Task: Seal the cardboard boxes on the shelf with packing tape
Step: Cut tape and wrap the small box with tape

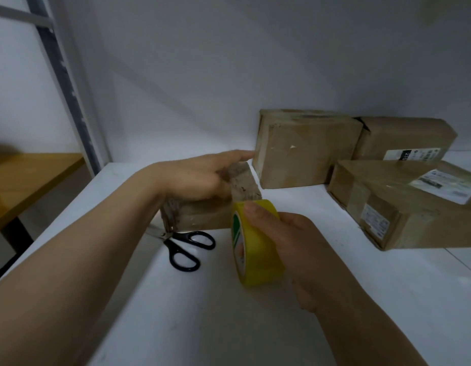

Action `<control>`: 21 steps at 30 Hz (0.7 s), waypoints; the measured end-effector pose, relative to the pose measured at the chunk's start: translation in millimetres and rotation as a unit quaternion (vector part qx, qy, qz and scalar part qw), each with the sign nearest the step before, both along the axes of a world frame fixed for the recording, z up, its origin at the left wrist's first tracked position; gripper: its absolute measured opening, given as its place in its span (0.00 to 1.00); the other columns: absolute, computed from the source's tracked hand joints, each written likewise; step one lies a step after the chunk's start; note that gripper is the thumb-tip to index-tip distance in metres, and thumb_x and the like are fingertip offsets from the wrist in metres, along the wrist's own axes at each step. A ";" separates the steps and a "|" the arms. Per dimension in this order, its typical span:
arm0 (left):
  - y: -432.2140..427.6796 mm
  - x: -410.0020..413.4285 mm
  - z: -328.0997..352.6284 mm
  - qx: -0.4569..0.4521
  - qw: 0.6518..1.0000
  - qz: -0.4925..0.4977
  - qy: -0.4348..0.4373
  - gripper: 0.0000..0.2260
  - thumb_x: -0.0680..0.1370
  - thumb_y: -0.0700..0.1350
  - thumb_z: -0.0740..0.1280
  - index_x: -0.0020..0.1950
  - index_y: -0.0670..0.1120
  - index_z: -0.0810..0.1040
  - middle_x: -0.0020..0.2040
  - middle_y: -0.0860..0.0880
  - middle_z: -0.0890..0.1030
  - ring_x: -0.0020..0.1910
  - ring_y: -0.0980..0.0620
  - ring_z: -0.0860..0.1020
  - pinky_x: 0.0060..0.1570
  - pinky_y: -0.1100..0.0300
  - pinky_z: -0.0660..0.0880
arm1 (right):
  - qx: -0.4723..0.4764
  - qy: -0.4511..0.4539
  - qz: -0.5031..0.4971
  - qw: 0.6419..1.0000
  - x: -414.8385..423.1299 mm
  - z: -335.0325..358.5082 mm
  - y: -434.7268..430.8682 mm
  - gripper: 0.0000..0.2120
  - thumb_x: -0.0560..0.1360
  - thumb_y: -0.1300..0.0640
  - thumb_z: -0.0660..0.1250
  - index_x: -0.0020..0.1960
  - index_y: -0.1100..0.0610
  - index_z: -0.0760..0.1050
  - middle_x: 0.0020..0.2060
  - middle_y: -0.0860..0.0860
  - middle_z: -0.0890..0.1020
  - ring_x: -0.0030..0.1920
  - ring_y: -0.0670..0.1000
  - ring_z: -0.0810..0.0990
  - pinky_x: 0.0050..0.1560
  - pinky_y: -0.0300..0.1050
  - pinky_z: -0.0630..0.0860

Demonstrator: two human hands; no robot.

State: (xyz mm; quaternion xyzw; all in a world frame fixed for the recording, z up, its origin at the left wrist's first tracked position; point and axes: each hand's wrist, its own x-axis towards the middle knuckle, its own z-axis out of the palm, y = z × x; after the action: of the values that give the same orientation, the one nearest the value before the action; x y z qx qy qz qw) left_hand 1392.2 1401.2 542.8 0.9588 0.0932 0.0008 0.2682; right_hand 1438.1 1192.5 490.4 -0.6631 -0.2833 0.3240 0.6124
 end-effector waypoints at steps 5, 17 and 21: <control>-3.8 -2.9 -12.9 0.163 0.986 -0.001 0.020 0.36 0.79 0.49 0.70 0.81 0.60 0.53 0.75 0.56 0.67 0.68 0.54 0.69 0.57 0.62 0.64 | 0.009 -0.010 0.015 1.000 2.0 -4.7 -0.2 0.26 0.62 0.33 0.66 0.41 0.56 0.84 0.36 0.52 0.87 0.37 0.49 0.86 0.43 0.45 0.82; 2.6 -5.0 -30.5 0.181 0.979 -0.027 -0.089 0.34 0.78 0.53 0.70 0.81 0.60 0.57 0.75 0.61 0.67 0.70 0.61 0.68 0.52 0.83 0.57 | 0.027 0.008 0.091 0.995 -1.0 11.4 0.6 0.24 0.62 0.40 0.72 0.49 0.56 0.85 0.45 0.57 0.87 0.47 0.56 0.87 0.47 0.53 0.84; 7.2 -4.6 -26.0 0.121 0.991 0.001 -0.050 0.18 0.78 0.45 0.71 0.56 0.66 0.69 0.50 0.64 0.76 0.47 0.64 0.74 0.45 0.80 0.64 | 0.061 0.002 0.085 0.995 10.7 39.9 7.8 0.28 0.64 0.40 0.72 0.56 0.58 0.83 0.51 0.61 0.86 0.50 0.58 0.86 0.50 0.55 0.82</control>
State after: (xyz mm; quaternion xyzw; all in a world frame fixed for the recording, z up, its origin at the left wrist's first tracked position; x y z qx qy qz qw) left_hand 1387.7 1408.5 516.8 0.9829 0.0796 0.0603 0.1546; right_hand 1448.8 1200.3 530.3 -0.5978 -0.3566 0.3578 0.6225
